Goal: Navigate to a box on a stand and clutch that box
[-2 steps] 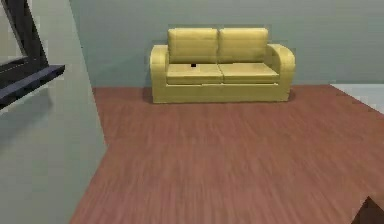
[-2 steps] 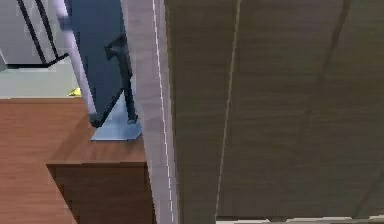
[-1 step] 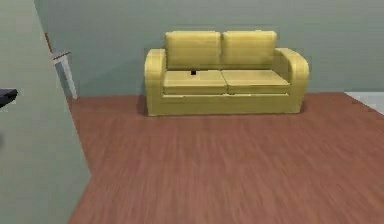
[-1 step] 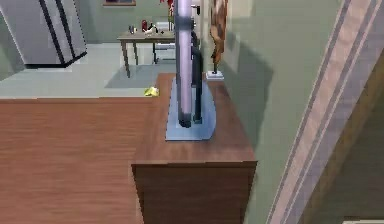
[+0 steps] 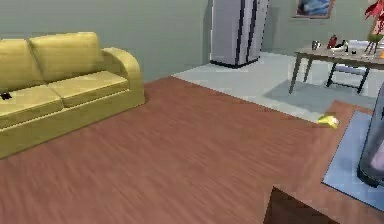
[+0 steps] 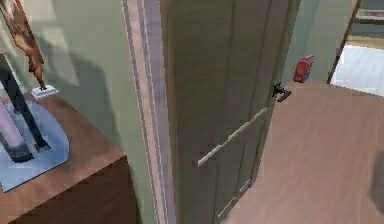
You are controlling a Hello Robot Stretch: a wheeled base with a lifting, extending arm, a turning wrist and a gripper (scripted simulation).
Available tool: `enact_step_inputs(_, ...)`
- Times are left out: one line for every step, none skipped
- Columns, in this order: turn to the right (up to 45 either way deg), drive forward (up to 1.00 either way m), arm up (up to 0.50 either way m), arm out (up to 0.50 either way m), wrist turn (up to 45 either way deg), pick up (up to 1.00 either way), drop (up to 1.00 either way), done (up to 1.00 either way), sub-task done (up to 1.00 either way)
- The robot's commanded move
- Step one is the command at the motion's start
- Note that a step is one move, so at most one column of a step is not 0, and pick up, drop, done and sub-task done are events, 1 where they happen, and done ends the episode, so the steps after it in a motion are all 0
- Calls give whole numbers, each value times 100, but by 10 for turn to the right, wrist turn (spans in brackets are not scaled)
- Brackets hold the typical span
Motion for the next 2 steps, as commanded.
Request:
enact_step_inputs(330, 0, 0, 0, 0, 0, 0, 0, 0)
enact_step_inputs(0, 10, 0, 0, 0, 0, 0, 0, 0)
